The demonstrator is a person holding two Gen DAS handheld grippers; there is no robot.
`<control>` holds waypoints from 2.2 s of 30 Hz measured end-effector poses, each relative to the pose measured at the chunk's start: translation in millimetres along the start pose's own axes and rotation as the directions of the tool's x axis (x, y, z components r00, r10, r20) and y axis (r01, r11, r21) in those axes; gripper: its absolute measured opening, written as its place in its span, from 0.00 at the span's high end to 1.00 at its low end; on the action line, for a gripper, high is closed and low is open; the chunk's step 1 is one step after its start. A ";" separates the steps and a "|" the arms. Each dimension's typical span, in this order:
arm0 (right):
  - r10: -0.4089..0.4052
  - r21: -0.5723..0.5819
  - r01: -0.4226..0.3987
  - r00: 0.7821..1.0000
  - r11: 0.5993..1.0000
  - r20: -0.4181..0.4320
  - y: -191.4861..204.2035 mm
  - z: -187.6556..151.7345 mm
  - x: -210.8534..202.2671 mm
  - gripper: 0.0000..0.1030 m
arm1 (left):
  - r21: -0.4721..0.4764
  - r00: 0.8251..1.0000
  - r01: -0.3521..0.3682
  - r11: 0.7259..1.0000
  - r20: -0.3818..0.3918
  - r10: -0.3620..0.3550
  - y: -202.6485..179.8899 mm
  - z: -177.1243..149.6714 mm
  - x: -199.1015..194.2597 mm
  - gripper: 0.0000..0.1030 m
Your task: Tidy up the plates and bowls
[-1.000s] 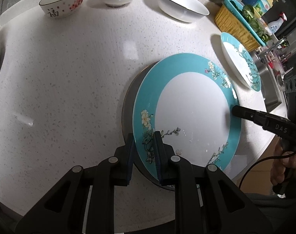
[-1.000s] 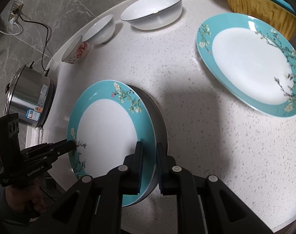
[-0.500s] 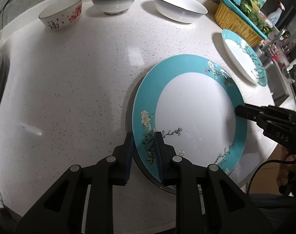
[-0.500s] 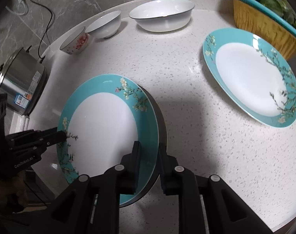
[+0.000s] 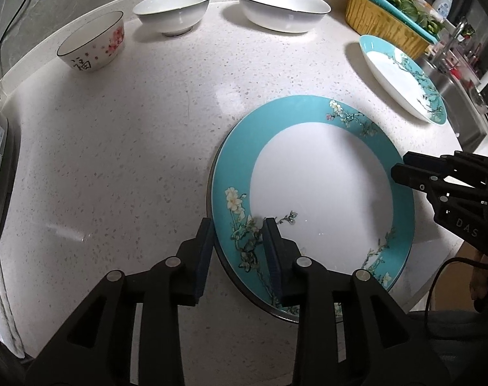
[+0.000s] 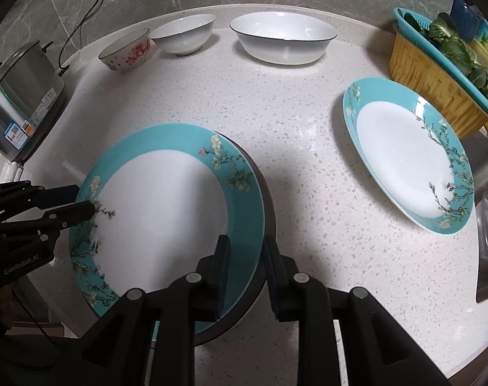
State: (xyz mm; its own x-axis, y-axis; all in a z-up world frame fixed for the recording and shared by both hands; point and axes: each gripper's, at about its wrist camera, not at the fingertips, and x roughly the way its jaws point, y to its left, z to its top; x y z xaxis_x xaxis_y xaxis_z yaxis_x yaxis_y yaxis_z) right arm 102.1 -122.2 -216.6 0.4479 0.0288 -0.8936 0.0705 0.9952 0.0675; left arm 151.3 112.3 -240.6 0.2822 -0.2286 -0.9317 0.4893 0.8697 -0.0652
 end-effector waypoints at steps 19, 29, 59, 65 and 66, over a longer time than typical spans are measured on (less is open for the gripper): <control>0.269 0.196 -0.479 0.736 0.856 0.622 -50.4 -25.5 -162.2 0.00 | -0.016 0.794 0.558 0.830 0.302 -0.528 -1.6 29.3 -84.9 0.15; 0.162 0.283 -0.408 0.771 0.868 0.615 -80.5 -30.1 -169.2 0.00 | 0.076 0.850 0.466 0.882 0.237 -0.470 -51.7 85.5 -69.0 0.12; 0.238 0.393 -0.305 0.948 0.867 0.210 -305.4 41.8 -8.7 0.07 | 0.172 0.946 0.324 0.930 -0.061 -0.318 -187.9 259.9 126.3 0.12; 0.245 0.402 -0.309 0.948 0.862 0.205 -306.5 45.0 -4.6 0.16 | 0.176 0.954 0.298 0.938 -0.059 -0.292 -195.6 260.8 134.7 0.12; 0.245 0.402 -0.308 0.948 0.862 0.203 -306.5 45.5 -3.9 0.17 | 0.171 0.954 0.301 0.938 -0.063 -0.294 -194.8 260.8 134.4 0.12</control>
State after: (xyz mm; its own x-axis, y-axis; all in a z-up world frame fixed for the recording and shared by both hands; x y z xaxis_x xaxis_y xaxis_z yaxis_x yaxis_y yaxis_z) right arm 119.3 -431.6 -213.5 0.6226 0.2520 -0.7408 0.2806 0.8119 0.5120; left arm 309.1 -202.0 -259.9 0.0737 -0.4465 -0.8918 0.6848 0.6727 -0.2803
